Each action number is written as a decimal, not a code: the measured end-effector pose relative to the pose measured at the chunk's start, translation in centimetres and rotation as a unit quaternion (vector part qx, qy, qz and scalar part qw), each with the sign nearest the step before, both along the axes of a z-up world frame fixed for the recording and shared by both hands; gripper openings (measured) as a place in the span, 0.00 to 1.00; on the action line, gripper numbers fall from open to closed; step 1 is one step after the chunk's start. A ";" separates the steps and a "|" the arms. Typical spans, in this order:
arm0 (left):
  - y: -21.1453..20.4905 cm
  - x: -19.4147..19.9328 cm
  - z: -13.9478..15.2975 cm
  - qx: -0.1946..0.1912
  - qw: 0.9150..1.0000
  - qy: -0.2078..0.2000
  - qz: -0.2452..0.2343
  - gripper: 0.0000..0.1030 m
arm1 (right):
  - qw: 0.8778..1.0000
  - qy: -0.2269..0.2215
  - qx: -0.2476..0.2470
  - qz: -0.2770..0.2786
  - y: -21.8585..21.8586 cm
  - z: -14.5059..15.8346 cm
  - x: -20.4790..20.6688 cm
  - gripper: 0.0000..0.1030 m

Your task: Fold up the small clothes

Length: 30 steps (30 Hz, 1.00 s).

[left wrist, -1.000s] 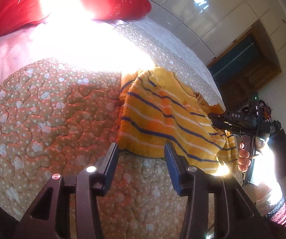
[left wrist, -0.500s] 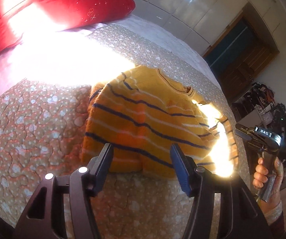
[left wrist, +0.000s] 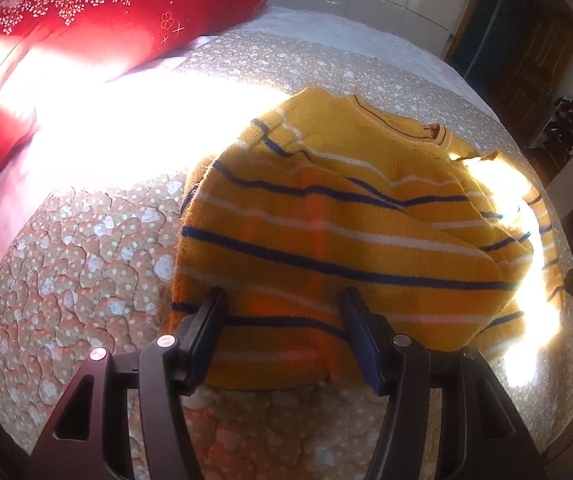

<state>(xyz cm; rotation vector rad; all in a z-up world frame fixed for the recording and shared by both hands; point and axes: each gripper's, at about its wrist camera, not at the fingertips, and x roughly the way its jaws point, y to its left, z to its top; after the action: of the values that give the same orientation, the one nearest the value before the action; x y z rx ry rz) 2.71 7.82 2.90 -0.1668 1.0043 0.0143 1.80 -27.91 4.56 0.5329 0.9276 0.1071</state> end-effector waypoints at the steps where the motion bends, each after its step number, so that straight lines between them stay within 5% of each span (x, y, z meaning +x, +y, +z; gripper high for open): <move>1: -0.4 -0.1 0.1 0.008 1.000 -0.001 0.001 0.57 | 1.000 -0.010 -0.005 0.003 0.5 0.4 -0.7 0.24; 7: -1.1 -2.5 1.8 0.026 0.999 -0.020 0.005 0.57 | 0.996 -0.029 -0.086 0.023 4.1 0.7 -3.8 0.24; 13: -0.8 -4.3 3.1 0.036 0.998 -0.038 0.016 0.59 | 0.995 -0.030 -0.087 0.041 6.7 1.1 -5.5 0.29; 16: 0.1 -4.8 3.5 0.032 0.998 -0.046 0.023 0.62 | 0.993 -0.028 -0.103 0.054 8.7 1.8 -5.1 0.41; 30: 6.9 -6.8 2.8 0.016 0.995 -0.056 0.086 0.63 | 0.978 -0.012 -0.132 0.160 22.3 3.0 0.0 0.47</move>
<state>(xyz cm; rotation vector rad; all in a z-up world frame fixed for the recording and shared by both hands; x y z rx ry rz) -4.05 14.75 5.75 -0.2216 0.8756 0.1762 1.76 -5.63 7.59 0.1337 0.9806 0.2768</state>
